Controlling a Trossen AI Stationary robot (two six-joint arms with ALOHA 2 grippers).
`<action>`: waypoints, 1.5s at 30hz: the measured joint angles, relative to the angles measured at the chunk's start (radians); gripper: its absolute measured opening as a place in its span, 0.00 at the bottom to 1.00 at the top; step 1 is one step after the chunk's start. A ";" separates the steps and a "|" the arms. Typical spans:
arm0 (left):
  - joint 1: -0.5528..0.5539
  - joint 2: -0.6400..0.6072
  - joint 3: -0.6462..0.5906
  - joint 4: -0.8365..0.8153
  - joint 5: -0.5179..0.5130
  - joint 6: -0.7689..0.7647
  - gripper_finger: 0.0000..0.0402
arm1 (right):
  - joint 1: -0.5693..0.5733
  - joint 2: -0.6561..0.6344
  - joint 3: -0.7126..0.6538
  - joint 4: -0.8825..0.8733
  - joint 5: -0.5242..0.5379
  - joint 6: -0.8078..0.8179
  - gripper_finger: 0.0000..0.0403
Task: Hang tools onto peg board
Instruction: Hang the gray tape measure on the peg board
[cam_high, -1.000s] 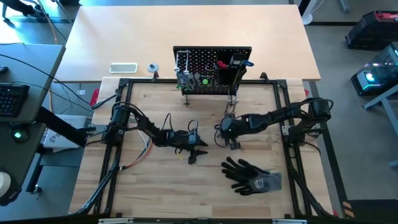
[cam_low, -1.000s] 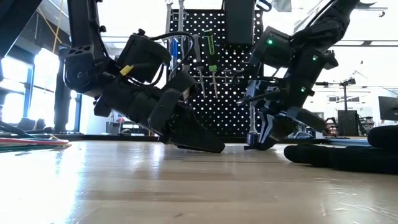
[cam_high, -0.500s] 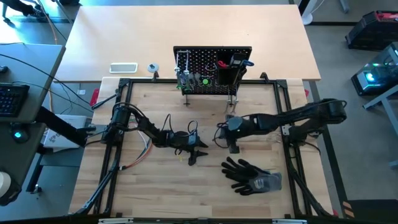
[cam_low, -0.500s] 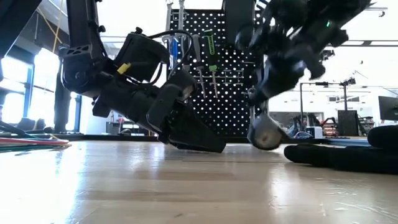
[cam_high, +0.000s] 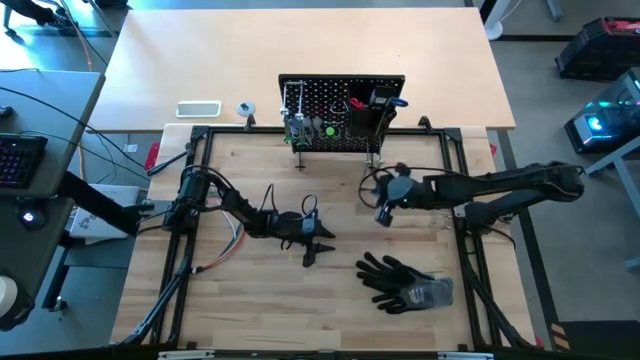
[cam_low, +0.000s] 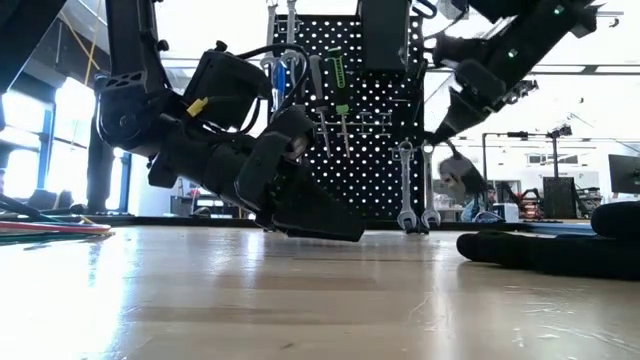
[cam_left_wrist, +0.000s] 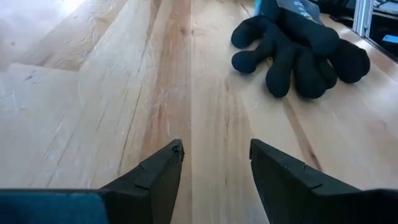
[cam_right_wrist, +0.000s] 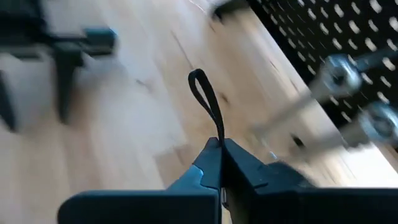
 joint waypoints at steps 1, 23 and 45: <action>0.000 0.000 0.000 0.000 0.000 0.003 0.45 | 0.000 -0.002 0.000 -0.027 0.017 0.015 0.00; 0.002 -0.002 0.000 -0.033 -0.003 0.098 0.45 | 0.113 -0.004 0.000 -0.257 0.450 0.225 0.00; 0.006 -0.002 0.000 -0.025 -0.012 0.118 0.45 | 0.171 -0.004 -0.216 0.236 0.573 0.203 0.00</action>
